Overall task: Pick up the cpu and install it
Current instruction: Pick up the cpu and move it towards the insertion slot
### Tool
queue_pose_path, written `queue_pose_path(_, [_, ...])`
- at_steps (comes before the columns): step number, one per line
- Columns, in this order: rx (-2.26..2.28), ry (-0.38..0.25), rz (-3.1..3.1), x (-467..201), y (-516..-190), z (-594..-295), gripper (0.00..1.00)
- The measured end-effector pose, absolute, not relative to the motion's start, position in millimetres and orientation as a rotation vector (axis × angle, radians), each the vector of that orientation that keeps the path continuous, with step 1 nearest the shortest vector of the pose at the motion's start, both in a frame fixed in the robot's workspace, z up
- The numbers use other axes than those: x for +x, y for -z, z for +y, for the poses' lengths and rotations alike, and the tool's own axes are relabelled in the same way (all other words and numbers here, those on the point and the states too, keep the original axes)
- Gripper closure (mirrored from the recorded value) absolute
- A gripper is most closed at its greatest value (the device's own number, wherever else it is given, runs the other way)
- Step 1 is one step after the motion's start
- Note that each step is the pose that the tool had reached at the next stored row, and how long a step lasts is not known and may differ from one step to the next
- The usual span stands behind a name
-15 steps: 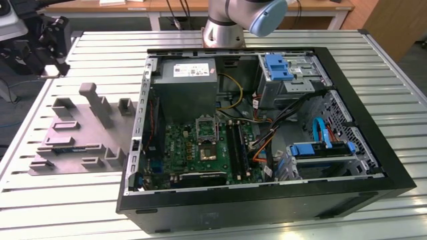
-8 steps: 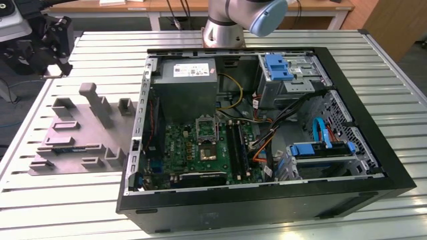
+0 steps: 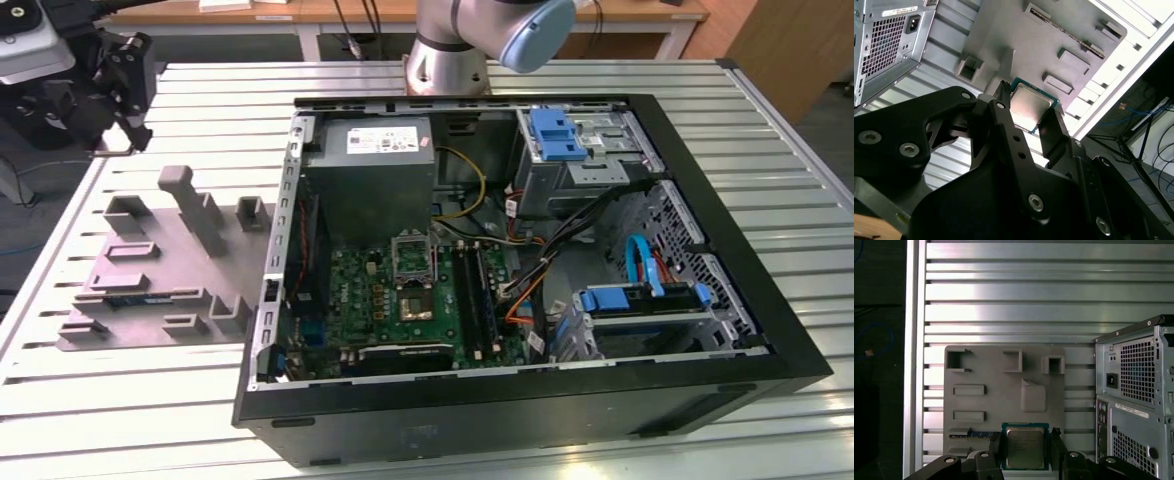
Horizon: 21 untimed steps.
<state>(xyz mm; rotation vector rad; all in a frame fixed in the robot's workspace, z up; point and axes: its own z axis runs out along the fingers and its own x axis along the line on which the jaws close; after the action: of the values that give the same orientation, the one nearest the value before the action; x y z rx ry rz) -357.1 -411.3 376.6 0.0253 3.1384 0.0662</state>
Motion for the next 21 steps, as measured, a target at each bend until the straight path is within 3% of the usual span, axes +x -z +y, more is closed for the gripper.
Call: queue_pose_path(21, [0.025, -0.066, 3.138, -343.9, -376.5, -411.3, 0.53])
